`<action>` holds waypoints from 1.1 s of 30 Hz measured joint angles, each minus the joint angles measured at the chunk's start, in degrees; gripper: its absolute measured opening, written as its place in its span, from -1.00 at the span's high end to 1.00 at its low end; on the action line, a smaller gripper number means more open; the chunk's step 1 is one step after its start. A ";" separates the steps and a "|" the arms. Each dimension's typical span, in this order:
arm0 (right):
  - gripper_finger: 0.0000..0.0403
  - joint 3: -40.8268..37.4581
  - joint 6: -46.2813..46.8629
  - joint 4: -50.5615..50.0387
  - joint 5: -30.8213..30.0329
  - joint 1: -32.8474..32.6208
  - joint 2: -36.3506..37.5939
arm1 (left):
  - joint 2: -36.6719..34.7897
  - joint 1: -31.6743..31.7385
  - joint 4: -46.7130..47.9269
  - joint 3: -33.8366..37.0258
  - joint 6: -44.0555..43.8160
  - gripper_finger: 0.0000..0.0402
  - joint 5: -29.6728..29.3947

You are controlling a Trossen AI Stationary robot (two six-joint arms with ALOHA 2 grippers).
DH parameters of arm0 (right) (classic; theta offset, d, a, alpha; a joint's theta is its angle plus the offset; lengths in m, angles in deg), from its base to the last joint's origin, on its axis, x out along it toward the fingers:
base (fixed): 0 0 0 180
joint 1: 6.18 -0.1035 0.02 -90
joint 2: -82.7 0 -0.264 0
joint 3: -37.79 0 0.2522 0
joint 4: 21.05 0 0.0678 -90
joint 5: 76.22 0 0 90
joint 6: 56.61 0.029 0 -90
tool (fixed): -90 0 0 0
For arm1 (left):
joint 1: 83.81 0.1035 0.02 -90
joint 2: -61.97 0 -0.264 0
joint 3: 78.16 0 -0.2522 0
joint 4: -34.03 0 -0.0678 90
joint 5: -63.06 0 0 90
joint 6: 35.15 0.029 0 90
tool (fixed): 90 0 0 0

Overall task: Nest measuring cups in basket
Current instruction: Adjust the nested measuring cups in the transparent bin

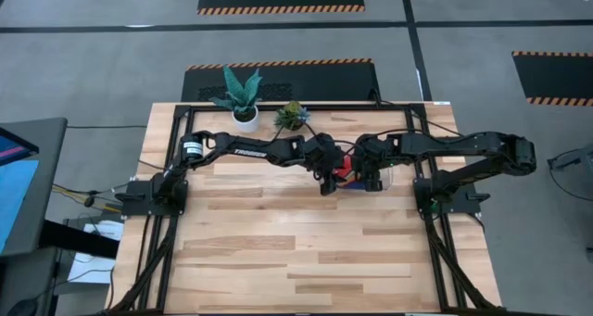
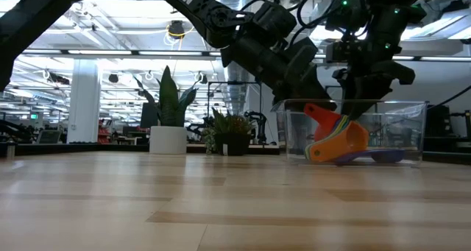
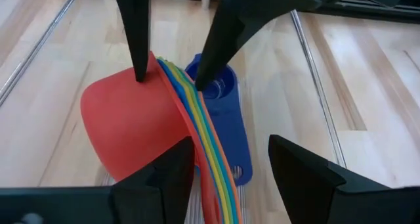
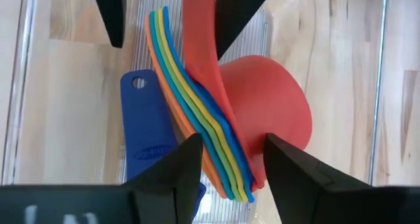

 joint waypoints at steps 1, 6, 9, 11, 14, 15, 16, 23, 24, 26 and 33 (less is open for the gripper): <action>0.10 0.00 0.00 0.02 -0.06 0.00 0.00 | 0.00 -0.04 0.02 0.00 0.00 0.09 0.07; 0.24 0.00 -0.07 0.35 -1.30 -0.02 0.00 | 0.00 -0.08 0.39 0.00 -0.32 0.09 0.61; 0.31 0.00 -0.08 0.65 -1.30 -0.02 0.00 | 0.00 -0.10 0.46 0.00 -0.26 0.09 0.61; 0.35 0.00 -0.12 0.84 -1.30 -0.02 0.00 | 0.00 -0.10 0.54 0.00 -0.28 0.09 0.61; 0.39 0.00 -0.23 0.94 -1.36 -0.02 0.00 | 0.00 -0.10 0.54 0.00 -0.28 0.09 0.49; 0.40 0.02 -0.33 0.96 -1.40 -0.02 0.00 | 0.00 -0.10 0.56 0.00 -0.29 0.09 0.42; 0.41 0.13 -0.40 0.81 -1.43 -0.02 0.00 | 0.00 -0.10 0.56 -0.02 -0.31 0.09 0.41; 0.47 3.22 -1.03 0.15 -2.09 0.18 -0.16 | 0.00 -0.24 0.67 0.00 -0.39 0.09 0.59; 0.48 3.36 -1.50 -0.19 -2.31 0.25 -0.14 | 0.00 -0.26 0.75 0.00 -0.45 0.09 0.61; 0.51 3.37 -1.99 -0.96 -2.05 0.55 -0.15 | 0.00 -0.26 0.78 0.00 -0.50 0.09 0.61; 0.60 3.41 -0.02 -2.92 -1.40 0.82 0.54 | 0.00 -0.24 0.74 0.00 -0.87 0.09 0.54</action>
